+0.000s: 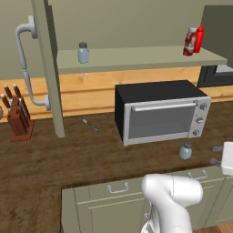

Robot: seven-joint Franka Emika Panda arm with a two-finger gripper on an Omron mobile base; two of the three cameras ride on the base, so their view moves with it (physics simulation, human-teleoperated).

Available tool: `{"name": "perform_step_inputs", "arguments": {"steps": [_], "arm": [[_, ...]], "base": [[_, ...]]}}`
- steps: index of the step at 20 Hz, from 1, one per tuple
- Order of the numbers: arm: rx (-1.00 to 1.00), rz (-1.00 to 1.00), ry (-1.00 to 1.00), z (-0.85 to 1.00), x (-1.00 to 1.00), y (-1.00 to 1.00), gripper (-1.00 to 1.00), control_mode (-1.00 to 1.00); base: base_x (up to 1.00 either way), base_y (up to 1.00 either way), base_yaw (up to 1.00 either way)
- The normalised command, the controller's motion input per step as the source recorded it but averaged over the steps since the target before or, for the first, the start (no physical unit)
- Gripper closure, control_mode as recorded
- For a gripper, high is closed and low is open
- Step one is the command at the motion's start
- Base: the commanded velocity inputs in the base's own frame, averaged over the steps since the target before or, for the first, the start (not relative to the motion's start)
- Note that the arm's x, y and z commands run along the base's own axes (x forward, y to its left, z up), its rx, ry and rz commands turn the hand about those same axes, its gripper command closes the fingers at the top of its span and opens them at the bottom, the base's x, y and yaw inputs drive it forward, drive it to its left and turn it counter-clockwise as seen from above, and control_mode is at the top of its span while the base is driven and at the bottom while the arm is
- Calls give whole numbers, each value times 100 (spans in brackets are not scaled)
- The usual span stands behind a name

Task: Put the shaker and condiment bottle from the counter next to their counterparts in the cabinet.

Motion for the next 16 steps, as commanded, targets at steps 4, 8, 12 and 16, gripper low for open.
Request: {"name": "perform_step_inputs", "arguments": {"steps": [4,8,12,16], "arm": [[0,0,0,-18,26,0,-100,-100],[-2,0,2,-10,14,1,-100,-100],[0,0,0,-21,1,0,-100,-100],[-1,0,0,-27,1,0,-100,-100]], "base": [[0,0,0],[0,0,0],[0,0,0],[0,0,0]]}}
